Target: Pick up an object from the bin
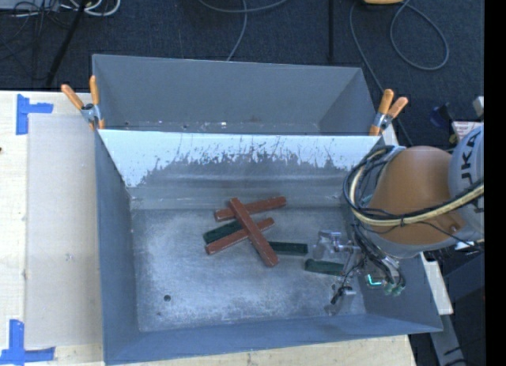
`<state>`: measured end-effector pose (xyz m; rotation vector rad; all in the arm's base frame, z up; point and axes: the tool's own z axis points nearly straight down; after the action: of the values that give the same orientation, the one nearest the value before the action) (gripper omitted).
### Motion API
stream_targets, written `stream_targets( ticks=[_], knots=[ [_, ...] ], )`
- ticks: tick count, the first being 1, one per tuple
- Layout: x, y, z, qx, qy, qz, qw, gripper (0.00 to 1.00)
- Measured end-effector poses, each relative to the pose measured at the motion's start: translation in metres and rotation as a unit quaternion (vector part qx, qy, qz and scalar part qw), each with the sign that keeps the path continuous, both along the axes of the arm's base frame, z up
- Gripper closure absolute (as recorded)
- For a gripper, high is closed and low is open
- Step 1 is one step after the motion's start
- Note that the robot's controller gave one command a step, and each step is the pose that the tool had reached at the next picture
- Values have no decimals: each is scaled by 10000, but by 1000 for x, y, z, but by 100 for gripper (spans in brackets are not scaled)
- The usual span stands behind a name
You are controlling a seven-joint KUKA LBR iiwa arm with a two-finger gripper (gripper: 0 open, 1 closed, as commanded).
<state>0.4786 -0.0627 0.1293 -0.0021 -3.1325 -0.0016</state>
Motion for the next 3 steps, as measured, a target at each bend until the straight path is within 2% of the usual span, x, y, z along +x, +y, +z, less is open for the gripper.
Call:
stream_targets(
  ticks=[1, 2, 3],
  knots=[
    [20, -60, -62, -11, -20, -580, 9983, 0],
    [21, -58, -60, -6, -34, -543, 9985, 100],
    [39, -40, 61, -9, -88, -530, 9986, 100]
  ],
)
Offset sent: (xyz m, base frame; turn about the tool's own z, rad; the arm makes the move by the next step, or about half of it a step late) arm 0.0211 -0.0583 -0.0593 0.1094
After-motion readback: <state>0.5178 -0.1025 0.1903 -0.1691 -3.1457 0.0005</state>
